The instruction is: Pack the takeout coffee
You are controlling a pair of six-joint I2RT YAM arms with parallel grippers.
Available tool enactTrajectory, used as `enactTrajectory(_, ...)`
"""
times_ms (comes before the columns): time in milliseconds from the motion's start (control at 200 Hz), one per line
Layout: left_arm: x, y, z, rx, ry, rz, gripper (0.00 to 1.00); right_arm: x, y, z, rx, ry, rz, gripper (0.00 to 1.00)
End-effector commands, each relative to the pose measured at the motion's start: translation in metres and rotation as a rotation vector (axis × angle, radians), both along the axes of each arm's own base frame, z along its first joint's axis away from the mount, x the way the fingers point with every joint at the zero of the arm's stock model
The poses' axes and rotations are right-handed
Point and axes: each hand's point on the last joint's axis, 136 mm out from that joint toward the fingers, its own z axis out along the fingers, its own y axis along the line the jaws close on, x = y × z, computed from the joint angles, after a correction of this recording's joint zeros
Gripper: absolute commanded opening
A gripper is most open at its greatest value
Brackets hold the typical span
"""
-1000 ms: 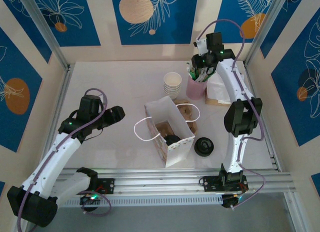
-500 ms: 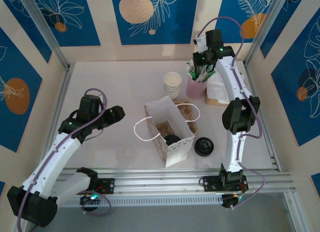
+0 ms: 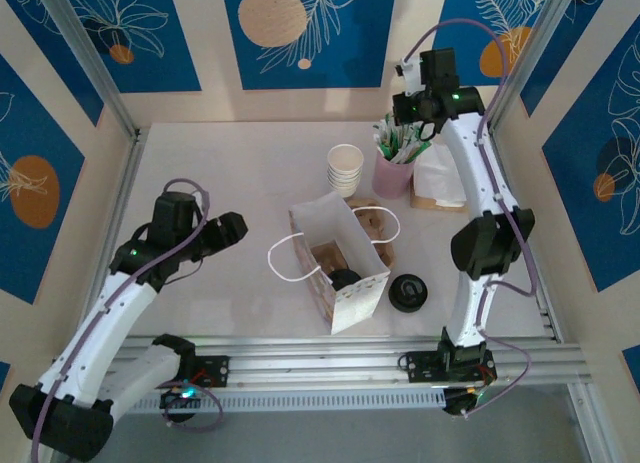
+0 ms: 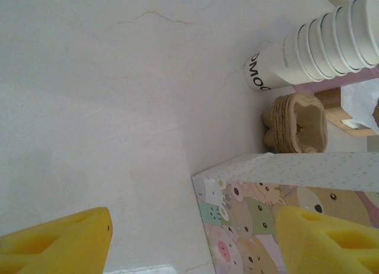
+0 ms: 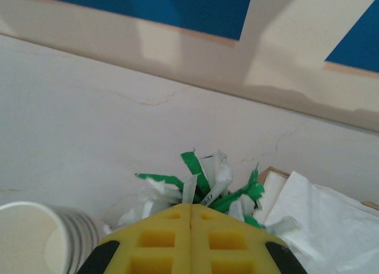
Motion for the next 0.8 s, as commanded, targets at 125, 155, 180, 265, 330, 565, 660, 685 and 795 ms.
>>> enactTrajectory(125, -0.021, 0.003, 0.026, -0.031, -0.051, -0.022, 0.73, -0.073, 0.011, 0.099, 0.096, -0.189, 0.01, 0.0)
enactTrajectory(155, -0.024, 0.003, 0.029, -0.039, -0.06, -0.021, 0.73, -0.083, 0.015, 0.109, 0.116, -0.213, 0.023, 0.0)
enactTrajectory(180, -0.025, 0.004, 0.031, -0.045, -0.065, -0.021, 0.73, -0.093, 0.019, 0.118, 0.131, -0.233, 0.038, 0.0)
enactTrajectory(265, -0.033, 0.004, 0.037, -0.061, -0.082, -0.029, 0.73, -0.126, 0.03, 0.141, 0.167, -0.296, 0.082, 0.0)
enactTrajectory(330, -0.038, 0.004, 0.042, -0.074, -0.092, -0.037, 0.73, -0.153, 0.036, 0.157, 0.195, -0.333, 0.112, 0.0)
enactTrajectory(565, -0.047, -0.013, 0.052, -0.166, -0.114, -0.112, 0.73, -0.25, 0.05, 0.189, 0.353, -0.397, 0.248, 0.0)
enactTrajectory(660, -0.046, -0.02, 0.055, -0.2, -0.118, -0.129, 0.72, -0.286, 0.056, 0.194, 0.44, -0.399, 0.324, 0.0)
enactTrajectory(685, -0.045, -0.023, 0.056, -0.206, -0.121, -0.133, 0.72, -0.296, 0.06, 0.195, 0.461, -0.392, 0.365, 0.0)
enactTrajectory(795, -0.041, -0.035, 0.056, -0.213, -0.131, -0.157, 0.71, -0.339, 0.085, 0.192, 0.535, -0.346, 0.583, 0.0)
